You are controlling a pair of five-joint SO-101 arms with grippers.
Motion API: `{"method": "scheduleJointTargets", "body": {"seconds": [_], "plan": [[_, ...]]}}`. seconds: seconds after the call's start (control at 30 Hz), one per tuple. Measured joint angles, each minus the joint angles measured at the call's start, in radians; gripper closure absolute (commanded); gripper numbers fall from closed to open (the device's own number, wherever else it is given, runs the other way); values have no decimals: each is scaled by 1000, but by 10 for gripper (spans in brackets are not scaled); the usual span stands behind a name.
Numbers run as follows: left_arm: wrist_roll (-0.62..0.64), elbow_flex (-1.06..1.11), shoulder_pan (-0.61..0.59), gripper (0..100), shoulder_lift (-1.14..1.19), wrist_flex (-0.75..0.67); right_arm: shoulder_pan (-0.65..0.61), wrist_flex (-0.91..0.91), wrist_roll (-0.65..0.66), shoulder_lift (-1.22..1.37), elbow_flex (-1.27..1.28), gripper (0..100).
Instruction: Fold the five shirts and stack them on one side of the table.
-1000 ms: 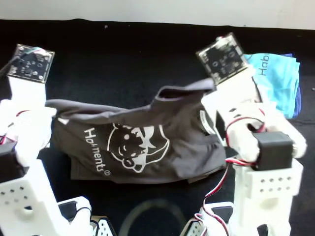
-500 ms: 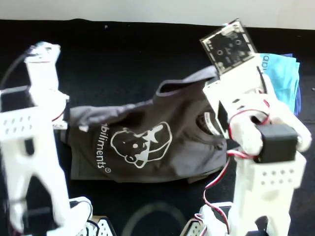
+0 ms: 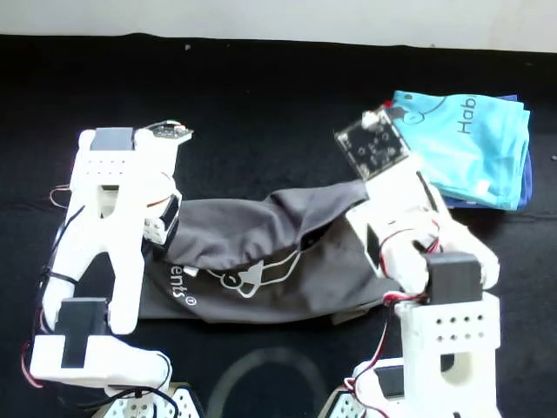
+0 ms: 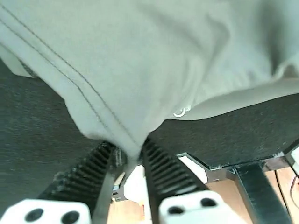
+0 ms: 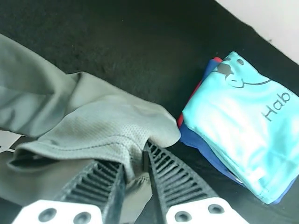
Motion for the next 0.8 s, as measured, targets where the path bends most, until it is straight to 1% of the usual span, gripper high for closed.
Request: {"method": "scheduleJointTargets", "body": {"seconds": [0.2, 0.33, 0.4, 0.5, 0.63, 0.67, 0.8], "plan": [[-117, -178, -2, 843, -6, 57, 0, -8, 0, -23, 28, 993], [-150, -204, 21, 843, -14, 61, 0, -8, 0, -23, 28, 993], [-155, -183, 38, 843, -14, 61, 0, -8, 0, -23, 28, 993], [-164, -60, 46, 843, -14, 18, 0, -8, 0, -23, 28, 993], [-210, 172, 44, 843, -14, -58, 0, -8, 0, -23, 28, 993], [-207, 227, 44, 843, -14, -91, 0, -8, 0, -23, 28, 993], [-192, 419, 32, 842, -14, -304, 0, -8, 0, -23, 28, 993]]}}
